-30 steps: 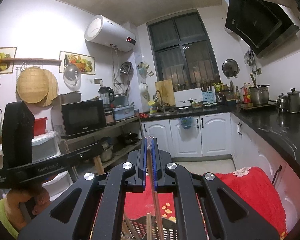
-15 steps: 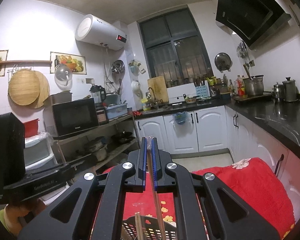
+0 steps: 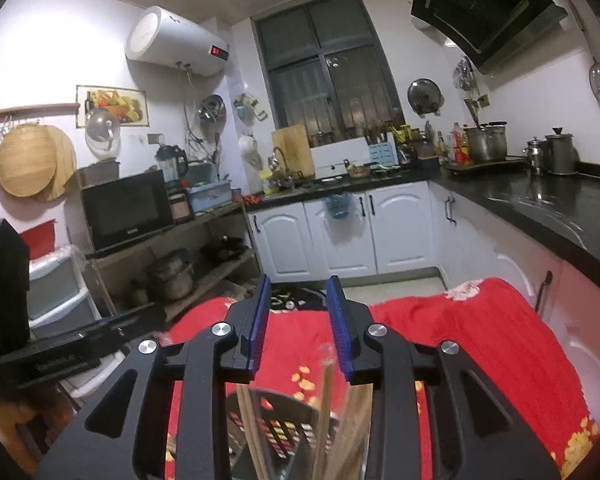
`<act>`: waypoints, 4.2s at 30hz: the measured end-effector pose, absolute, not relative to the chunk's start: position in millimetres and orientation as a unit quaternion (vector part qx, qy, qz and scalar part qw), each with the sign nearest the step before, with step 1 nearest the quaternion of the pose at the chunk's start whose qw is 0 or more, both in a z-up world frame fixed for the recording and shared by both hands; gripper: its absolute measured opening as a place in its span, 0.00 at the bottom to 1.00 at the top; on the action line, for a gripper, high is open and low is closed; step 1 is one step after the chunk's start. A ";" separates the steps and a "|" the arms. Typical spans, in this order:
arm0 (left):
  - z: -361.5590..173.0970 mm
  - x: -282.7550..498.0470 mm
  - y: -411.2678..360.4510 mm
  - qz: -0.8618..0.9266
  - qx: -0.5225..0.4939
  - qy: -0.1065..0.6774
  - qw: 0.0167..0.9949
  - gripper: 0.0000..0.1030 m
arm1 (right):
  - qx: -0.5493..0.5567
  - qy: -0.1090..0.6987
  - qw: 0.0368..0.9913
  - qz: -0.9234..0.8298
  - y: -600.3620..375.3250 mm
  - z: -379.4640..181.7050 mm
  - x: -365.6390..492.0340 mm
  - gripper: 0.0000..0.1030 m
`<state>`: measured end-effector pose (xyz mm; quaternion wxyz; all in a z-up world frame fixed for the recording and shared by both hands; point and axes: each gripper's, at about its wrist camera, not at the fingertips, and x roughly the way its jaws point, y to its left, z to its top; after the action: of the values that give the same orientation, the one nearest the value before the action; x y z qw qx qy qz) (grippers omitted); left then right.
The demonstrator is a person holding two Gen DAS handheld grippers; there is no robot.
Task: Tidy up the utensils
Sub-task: 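Open both tools and withdraw them from the caddy, then move both tools down toward the loose chopsticks beside the caddy, then close the left tool on a chopstick while the right tool grasps another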
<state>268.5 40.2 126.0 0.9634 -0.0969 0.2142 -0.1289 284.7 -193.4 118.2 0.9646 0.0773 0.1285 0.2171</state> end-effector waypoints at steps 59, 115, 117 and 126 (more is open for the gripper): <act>26.5 161.3 49.7 -0.095 -0.088 0.310 0.942 0.90 | -0.005 0.282 0.933 0.222 -205.7 30.4 175.7 0.70; -74.0 231.1 42.2 -0.149 -0.139 0.439 0.875 0.02 | 0.047 0.417 0.881 0.219 -165.1 -73.4 266.0 0.26; -74.0 230.2 40.9 -0.150 -0.139 0.438 0.876 0.02 | 0.051 0.420 0.879 0.221 -162.4 -74.4 266.8 0.18; -63.8 223.0 37.8 -0.155 -0.136 0.428 0.880 0.01 | 0.053 0.407 0.882 0.230 -165.8 -67.3 257.6 0.04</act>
<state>223.0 37.8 -63.8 0.8797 -0.1359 0.4285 -0.1553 257.6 -165.8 -67.3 0.8823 0.0528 0.4072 0.2302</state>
